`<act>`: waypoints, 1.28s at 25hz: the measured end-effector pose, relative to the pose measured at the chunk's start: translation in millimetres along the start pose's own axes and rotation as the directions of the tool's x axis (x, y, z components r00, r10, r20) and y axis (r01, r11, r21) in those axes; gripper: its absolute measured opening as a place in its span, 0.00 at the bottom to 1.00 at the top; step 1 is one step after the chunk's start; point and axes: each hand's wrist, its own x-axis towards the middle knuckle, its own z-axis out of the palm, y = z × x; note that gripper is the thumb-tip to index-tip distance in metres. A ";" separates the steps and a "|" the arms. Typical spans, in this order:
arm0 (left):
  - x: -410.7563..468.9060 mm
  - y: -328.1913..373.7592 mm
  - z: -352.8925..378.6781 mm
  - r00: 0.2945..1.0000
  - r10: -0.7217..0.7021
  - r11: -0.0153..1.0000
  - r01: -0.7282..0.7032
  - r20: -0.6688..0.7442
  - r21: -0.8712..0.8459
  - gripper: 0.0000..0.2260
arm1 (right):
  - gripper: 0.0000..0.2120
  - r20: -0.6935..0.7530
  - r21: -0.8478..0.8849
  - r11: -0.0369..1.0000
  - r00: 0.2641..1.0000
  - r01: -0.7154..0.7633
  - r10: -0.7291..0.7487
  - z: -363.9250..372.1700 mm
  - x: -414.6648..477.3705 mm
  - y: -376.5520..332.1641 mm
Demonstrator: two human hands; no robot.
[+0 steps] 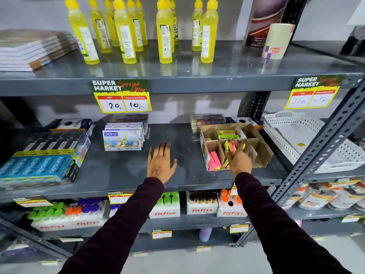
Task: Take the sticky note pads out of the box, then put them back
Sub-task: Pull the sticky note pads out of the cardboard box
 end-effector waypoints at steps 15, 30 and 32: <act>-42.7 -77.8 18.9 0.976 0.016 1.000 -0.011 0.218 -0.025 0.47 | 0.33 -0.046 0.675 0.737 0.995 -0.036 0.090 -17.1 -26.7 -90.1; -68.3 -126.3 31.2 0.944 0.043 0.992 -0.079 0.328 0.096 0.54 | 0.20 -0.197 0.037 0.999 0.980 0.037 -0.029 95.6 -100.4 -109.4; -68.4 -126.6 32.1 0.944 0.046 0.991 -0.084 0.327 0.102 0.53 | 0.17 -0.218 -0.081 0.991 0.968 0.108 -0.124 97.8 -97.3 -108.6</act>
